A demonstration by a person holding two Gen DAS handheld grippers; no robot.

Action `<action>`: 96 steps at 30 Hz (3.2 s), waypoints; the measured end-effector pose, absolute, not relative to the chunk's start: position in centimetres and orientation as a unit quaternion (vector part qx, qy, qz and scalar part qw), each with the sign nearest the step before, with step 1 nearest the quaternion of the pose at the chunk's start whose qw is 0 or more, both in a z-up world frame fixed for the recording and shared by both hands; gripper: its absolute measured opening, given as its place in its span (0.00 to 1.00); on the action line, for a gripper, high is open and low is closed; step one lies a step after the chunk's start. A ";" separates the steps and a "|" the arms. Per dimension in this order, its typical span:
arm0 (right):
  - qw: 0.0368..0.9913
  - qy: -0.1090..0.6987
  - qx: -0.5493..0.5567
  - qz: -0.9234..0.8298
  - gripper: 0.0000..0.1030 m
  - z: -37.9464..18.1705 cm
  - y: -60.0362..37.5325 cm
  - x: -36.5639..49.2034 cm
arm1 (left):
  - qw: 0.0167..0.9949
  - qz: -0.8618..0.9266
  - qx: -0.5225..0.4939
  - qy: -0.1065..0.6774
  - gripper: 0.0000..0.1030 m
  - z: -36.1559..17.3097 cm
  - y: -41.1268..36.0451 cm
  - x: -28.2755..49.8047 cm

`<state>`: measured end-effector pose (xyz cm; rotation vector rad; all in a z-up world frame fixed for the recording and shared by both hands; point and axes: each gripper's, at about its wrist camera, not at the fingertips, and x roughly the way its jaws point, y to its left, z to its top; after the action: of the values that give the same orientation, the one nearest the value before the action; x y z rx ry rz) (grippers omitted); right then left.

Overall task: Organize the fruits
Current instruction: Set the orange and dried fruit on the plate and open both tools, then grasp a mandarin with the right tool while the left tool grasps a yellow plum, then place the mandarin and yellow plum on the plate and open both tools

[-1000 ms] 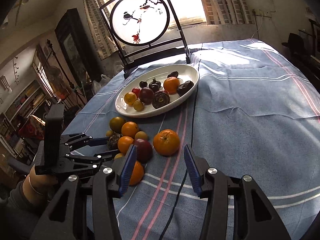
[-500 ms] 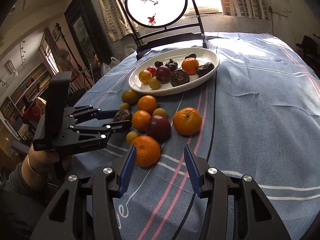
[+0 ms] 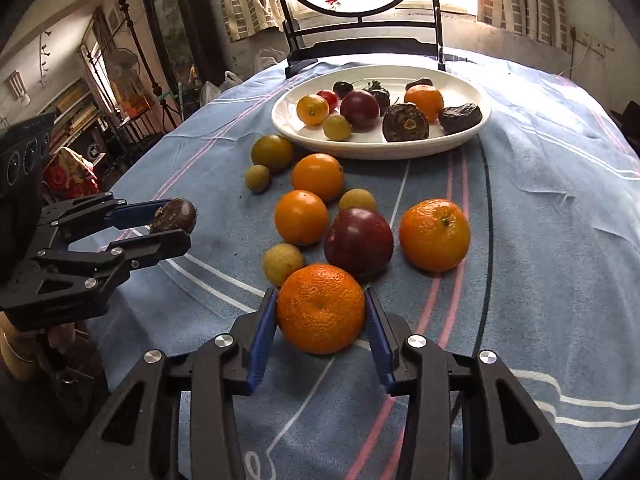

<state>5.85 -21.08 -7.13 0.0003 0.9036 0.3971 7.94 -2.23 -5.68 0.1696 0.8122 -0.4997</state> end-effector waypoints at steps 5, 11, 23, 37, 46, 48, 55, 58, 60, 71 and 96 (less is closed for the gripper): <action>0.898 0.394 0.021 0.194 0.41 -4.6 -23.4 4.1 | 0.891 -0.246 0.063 0.376 0.41 -4.7 -1.6 7.8; 0.918 0.348 0.068 0.179 0.41 -0.1 -27.4 6.9 | 0.898 -0.251 0.051 0.357 0.41 -2.4 -2.3 10.5; 0.923 0.349 0.064 0.149 0.41 -0.3 -24.5 23.5 | 0.900 -0.215 0.030 0.379 0.41 -1.8 -6.8 25.2; 0.930 0.329 0.065 0.152 0.60 -0.6 -25.4 17.9 | 0.900 -0.210 0.044 0.380 0.61 -2.6 -4.4 21.3; 0.919 0.363 0.068 0.139 0.63 -5.0 -26.8 9.2 | 0.876 -0.210 0.098 0.424 0.61 -7.4 -2.9 16.5; 0.920 0.355 0.078 0.146 0.63 -5.2 -27.0 8.2 | 0.872 -0.213 0.095 0.430 0.46 -7.6 -3.1 16.9; 0.921 0.360 0.032 0.148 0.60 -5.5 -25.6 7.5 | 0.863 -0.208 0.099 0.451 0.35 -8.4 -4.7 18.0; 0.915 0.372 0.044 0.148 0.60 -5.8 -26.0 7.9 | 0.860 -0.220 0.100 0.450 0.26 -8.4 -4.8 17.5; 0.912 0.378 0.049 0.148 0.60 -5.9 -26.1 8.1 | 0.860 -0.229 0.102 0.445 0.21 -8.2 -4.9 16.6; 0.911 0.394 0.041 0.113 0.56 -6.1 -26.1 8.9 | 0.872 -0.259 0.085 0.407 0.21 -6.7 -4.3 11.6; 0.937 0.323 0.080 0.110 0.42 0.4 -28.1 13.4 | 0.896 -0.258 0.052 0.357 0.21 -1.8 -3.9 15.0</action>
<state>13.41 -28.09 0.43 0.1633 0.6597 0.2247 14.97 -3.87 -1.77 0.1073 0.7404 -0.5345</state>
